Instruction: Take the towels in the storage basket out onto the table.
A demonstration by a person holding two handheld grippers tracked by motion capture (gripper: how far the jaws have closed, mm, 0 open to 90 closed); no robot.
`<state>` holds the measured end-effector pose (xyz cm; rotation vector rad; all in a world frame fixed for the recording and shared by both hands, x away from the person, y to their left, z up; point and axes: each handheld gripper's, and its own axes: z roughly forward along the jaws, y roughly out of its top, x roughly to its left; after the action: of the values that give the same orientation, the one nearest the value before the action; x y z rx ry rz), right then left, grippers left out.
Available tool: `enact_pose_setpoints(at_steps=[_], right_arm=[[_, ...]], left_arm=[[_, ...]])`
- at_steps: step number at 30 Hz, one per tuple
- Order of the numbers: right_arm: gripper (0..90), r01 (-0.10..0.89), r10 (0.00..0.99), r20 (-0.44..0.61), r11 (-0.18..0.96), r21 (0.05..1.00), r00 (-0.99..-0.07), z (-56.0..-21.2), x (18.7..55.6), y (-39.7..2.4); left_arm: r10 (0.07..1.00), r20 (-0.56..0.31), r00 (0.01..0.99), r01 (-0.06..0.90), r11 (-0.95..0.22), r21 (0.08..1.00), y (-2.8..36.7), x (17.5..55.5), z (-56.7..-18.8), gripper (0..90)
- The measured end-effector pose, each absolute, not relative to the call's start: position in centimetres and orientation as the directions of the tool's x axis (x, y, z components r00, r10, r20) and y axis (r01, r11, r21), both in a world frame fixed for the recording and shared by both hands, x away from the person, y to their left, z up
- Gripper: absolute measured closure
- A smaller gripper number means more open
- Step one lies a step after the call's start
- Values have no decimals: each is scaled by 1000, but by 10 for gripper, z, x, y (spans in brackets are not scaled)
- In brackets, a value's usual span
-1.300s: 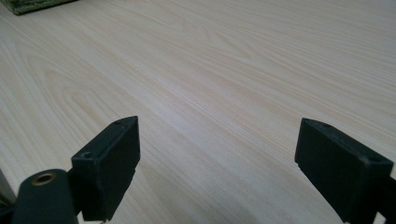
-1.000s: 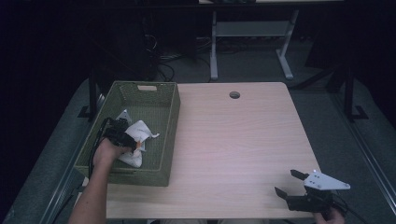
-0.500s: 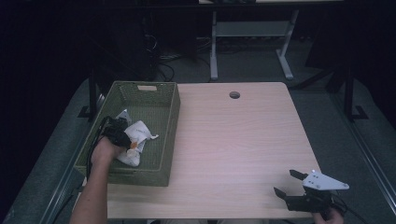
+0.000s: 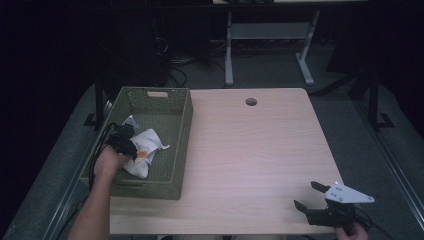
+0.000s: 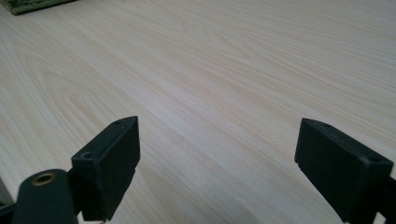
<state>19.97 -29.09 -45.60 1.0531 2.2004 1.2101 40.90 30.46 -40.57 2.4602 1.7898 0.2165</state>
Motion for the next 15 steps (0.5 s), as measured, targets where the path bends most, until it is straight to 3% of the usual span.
enact_pose_setpoints(at_steps=[4, 15], right_arm=[[138, 416, 779, 1, 334, 846, -627, -455, 199, -291], [139, 416, 785, 7, 320, 851, -619, -454, 198, -293]], left_arm=[[951, 13, 310, 922, -305, 238, 305, 405, -392, 740], [935, -69, 349, 885, -304, 352, 302, 394, -372, 738]])
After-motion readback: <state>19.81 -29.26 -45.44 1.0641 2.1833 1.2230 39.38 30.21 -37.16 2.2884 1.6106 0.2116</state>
